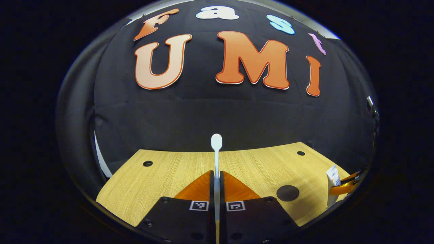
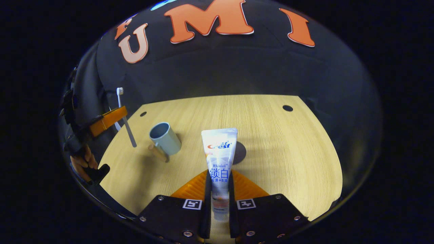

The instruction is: Put the toothbrush and toothpaste on the desktop into the cup, then pick up the cup and place it on the coaster on the desktop.

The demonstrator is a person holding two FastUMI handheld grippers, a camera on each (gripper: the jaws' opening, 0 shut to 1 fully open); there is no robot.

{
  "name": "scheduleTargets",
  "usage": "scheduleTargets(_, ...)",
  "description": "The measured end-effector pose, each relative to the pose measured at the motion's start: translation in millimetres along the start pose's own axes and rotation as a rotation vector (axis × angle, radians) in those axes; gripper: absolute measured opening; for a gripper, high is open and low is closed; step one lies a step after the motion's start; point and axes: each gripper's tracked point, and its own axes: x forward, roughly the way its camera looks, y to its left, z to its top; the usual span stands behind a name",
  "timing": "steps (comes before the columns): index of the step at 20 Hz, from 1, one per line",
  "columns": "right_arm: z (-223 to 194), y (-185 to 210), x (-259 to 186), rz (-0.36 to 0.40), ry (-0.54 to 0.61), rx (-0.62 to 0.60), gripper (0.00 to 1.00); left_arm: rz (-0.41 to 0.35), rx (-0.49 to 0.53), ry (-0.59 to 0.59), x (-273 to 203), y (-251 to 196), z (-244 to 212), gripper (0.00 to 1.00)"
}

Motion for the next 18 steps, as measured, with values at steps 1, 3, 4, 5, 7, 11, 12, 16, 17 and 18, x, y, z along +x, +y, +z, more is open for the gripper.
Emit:
scheduleTargets(1,2.5,0.2,-2.7,0.009,-0.013,-0.002,0.23,-0.015,-0.006,-0.008,5.1,-2.2,2.8,0.04)
scheduleTargets(3,8.6,-1.2,-5.3,0.024,-0.039,-0.012,0.23,-0.036,-0.007,-0.033,18.4,-5.1,13.8,0.05)
scheduleTargets(4,10.2,-0.9,-5.3,0.03,-0.056,-0.019,0.23,-0.043,-0.003,-0.051,24.3,-6.6,21.6,0.05)
scheduleTargets(5,14.2,-0.3,-6.4,0.034,-0.072,-0.026,0.23,-0.057,-0.001,-0.064,29.7,-10.8,25.1,0.05)
scheduleTargets(7,21.1,2.0,-11.5,0.041,-0.098,-0.034,0.23,-0.077,-0.001,-0.087,39.4,-15.8,31.5,0.04)
scheduleTargets(11,39.1,4.6,-22.1,0.048,-0.148,-0.025,0.23,-0.118,-0.014,-0.092,60.2,-23.6,24.9,0.04)
scheduleTargets(12,44.3,4.5,-22.3,0.051,-0.16,-0.019,0.23,-0.127,-0.028,-0.085,65.6,-24.9,19.6,0.04)
scheduleTargets(16,66.0,15.7,-8.7,0.048,-0.19,0.002,0.23,-0.156,-0.055,-0.028,88.1,-28.7,-11.7,0.04)
scheduleTargets(17,66.3,15.5,-7.6,0.053,-0.193,0.012,0.23,-0.164,-0.06,-0.007,92.3,-29.9,-20.6,0.04)
scheduleTargets(18,68.3,16.4,-6.6,0.056,-0.197,0.017,0.23,-0.173,-0.063,0.008,97.9,-31.4,-28.4,0.05)
